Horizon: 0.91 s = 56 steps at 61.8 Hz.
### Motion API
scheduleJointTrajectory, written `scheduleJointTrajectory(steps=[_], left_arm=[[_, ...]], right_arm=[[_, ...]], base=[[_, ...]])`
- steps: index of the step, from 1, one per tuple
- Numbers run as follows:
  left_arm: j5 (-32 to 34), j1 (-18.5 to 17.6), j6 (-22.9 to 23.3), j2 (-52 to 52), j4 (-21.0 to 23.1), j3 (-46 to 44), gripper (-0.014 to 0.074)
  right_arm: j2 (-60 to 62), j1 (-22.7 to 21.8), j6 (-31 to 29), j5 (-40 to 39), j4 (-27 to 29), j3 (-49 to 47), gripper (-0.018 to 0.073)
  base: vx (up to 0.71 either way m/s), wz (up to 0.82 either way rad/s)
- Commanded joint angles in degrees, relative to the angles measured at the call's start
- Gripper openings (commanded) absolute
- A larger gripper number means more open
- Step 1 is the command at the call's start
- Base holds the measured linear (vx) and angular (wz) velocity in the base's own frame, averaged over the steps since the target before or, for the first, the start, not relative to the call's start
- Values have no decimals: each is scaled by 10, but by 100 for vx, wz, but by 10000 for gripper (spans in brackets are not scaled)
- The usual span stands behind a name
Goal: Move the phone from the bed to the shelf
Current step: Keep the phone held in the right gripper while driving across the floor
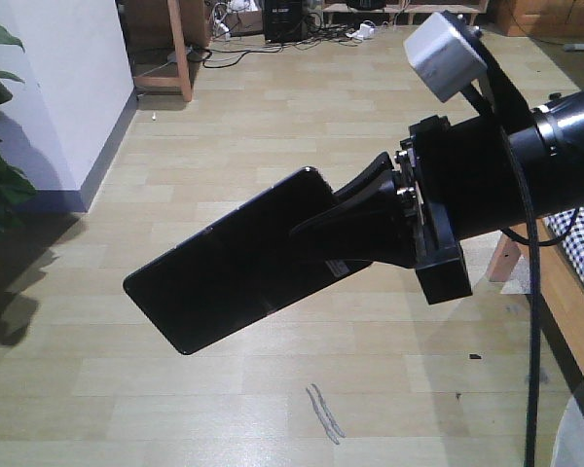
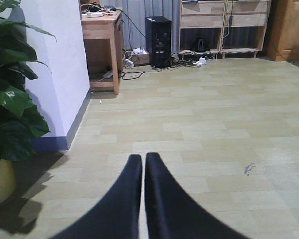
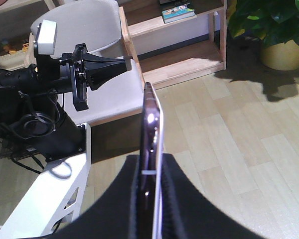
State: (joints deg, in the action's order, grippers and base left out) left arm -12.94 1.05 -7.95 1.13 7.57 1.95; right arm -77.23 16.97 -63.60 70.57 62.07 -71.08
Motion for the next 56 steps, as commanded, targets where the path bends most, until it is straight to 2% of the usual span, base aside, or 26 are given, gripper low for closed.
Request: scheduleJointTrajectory(steps=[1,56], left_arm=[[39,-2,2,3,3,0,1],[39,-2,2,3,3,0,1]], right_arm=[[18,-1,-2,33,51,-15,-4],[19,-1,-2,33,51,-15,-4]], base=[[0,1],[5,-2]])
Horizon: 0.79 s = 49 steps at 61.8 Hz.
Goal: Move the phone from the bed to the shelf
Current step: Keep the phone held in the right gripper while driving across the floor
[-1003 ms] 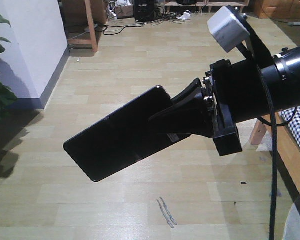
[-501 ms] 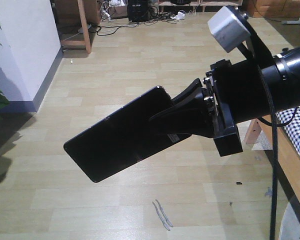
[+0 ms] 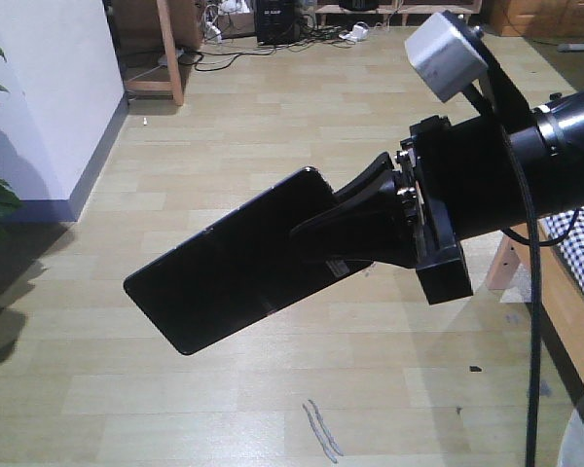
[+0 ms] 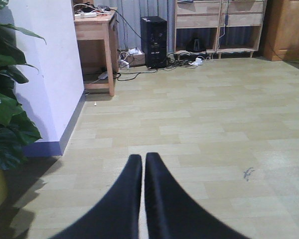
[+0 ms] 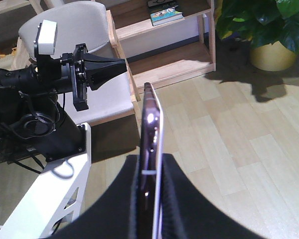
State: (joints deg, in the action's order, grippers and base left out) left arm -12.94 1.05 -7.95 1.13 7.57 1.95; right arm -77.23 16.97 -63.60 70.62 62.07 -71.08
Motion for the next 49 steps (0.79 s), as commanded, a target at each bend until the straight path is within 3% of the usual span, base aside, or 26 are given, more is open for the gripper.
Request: scheduleJointTrajectory(steps=[1,49], left_arm=[[39,-2,2,3,3,0,1],[39,-2,2,3,3,0,1]], right_arm=[[19,-1,-2,33,51,-15,-4],[19,-1,-2,33,51,-15,-4]], base=[[7,9],[12,6]])
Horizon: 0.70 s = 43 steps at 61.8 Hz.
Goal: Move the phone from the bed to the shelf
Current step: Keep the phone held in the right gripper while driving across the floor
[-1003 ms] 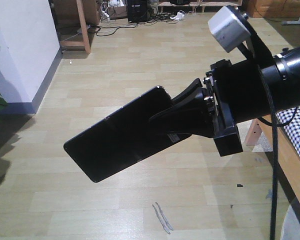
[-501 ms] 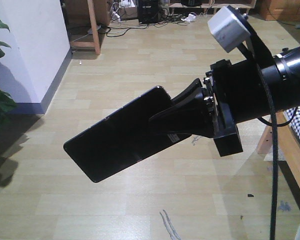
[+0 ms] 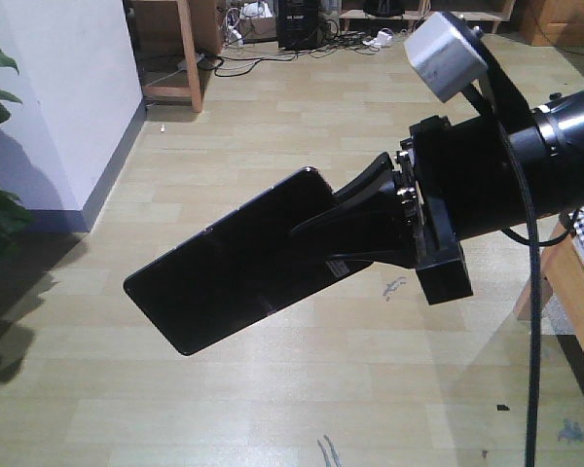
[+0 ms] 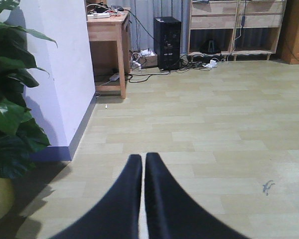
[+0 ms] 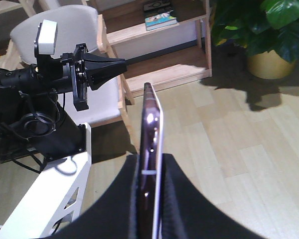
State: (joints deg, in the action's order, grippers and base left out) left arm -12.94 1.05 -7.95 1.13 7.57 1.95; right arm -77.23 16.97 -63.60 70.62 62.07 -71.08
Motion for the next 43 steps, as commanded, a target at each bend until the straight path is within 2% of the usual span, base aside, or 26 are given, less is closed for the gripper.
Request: scheduleJointTrajectory(steps=[1,43], left_arm=[[39,-2,2,3,3,0,1],[39,-2,2,3,3,0,1]], right_arm=[[19,-1,-2,33,51,-15,-4],[19,-1,-2,33,51,-15,-4]], base=[[19,-1],[21,-6]])
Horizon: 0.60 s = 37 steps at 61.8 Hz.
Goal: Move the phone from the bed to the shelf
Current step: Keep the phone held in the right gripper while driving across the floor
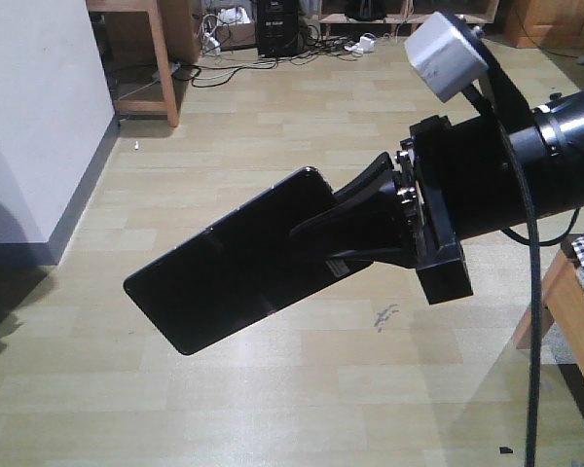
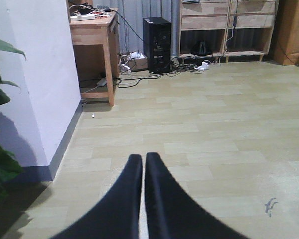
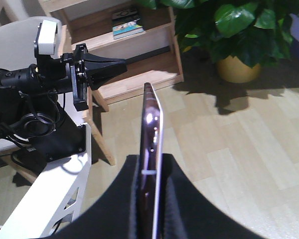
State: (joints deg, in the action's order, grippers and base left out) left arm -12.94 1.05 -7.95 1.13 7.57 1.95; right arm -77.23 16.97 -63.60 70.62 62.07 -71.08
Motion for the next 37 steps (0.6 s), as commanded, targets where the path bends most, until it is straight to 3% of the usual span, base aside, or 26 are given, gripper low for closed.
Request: scheduleJointTrajectory(steps=[1,37], left_arm=[[39,-2,2,3,3,0,1],[39,-2,2,3,3,0,1]], right_arm=[[19,-1,-2,33,51,-15,-4],[19,-1,-2,33,51,-15,-4]], base=[[22,-8],[23,-7]])
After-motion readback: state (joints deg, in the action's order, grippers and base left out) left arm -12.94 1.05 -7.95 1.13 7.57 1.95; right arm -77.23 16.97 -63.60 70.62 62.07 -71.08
